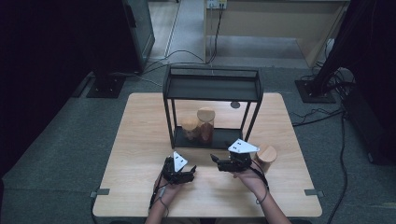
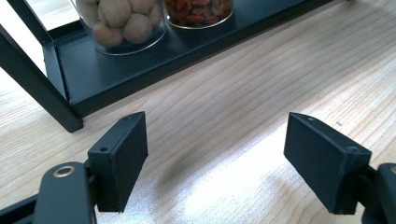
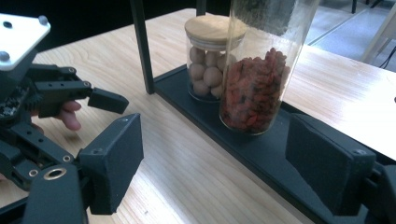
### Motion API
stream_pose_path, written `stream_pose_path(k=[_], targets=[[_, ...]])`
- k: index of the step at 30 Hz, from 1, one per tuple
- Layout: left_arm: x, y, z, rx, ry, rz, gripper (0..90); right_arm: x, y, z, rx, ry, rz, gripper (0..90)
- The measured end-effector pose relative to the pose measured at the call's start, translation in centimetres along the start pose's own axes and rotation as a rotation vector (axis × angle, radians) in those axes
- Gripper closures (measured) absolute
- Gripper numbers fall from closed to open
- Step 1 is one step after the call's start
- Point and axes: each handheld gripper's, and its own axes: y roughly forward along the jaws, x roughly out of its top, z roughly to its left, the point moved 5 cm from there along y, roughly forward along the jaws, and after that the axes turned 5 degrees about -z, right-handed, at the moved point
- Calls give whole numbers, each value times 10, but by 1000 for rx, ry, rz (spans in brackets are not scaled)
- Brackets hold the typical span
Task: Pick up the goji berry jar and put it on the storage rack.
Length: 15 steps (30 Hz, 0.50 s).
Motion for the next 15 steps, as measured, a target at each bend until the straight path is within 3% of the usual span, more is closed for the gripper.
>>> stream_pose_path(k=[15], targets=[[0,0,-1,3,2,1,217,11,-11,6,15,-28,16,194]])
